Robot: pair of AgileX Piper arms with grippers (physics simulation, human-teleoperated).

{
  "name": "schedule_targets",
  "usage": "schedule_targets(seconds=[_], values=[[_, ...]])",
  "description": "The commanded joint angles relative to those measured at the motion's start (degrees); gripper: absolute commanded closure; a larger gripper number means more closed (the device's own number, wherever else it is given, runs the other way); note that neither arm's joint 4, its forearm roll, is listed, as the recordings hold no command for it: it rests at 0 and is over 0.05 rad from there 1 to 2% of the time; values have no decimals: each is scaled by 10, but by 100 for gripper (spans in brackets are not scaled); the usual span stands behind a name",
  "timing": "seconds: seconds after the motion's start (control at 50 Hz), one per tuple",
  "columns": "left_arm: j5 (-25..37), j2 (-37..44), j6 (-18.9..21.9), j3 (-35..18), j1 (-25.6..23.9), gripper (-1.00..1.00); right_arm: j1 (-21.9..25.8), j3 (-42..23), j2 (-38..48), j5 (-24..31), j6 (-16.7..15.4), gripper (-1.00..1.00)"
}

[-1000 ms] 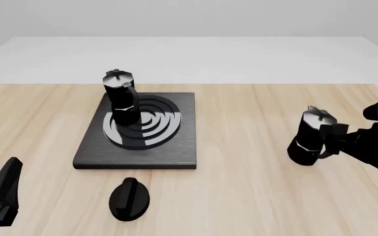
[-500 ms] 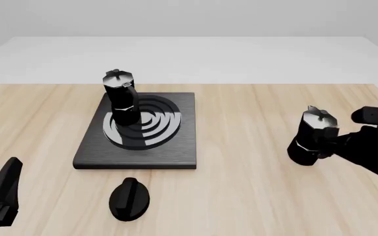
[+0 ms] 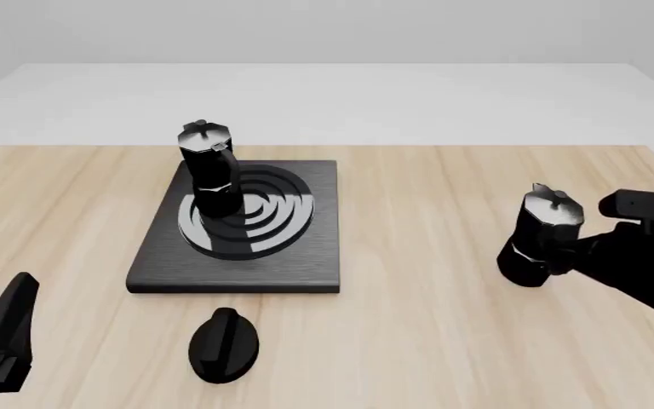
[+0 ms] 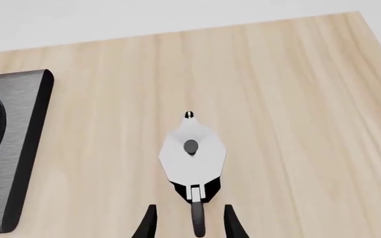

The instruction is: Put both moka pots on the stove.

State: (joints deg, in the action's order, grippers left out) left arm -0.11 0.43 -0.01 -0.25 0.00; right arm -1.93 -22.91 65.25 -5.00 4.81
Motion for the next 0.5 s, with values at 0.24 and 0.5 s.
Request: schedule_targets(seconds=[0.24,0.5], values=[[0,0,0,0,0,-100,-7,0,34,-27,-4,-100],[0,0,0,0,0,-100,-6,-3,53,-37,-6,-100]])
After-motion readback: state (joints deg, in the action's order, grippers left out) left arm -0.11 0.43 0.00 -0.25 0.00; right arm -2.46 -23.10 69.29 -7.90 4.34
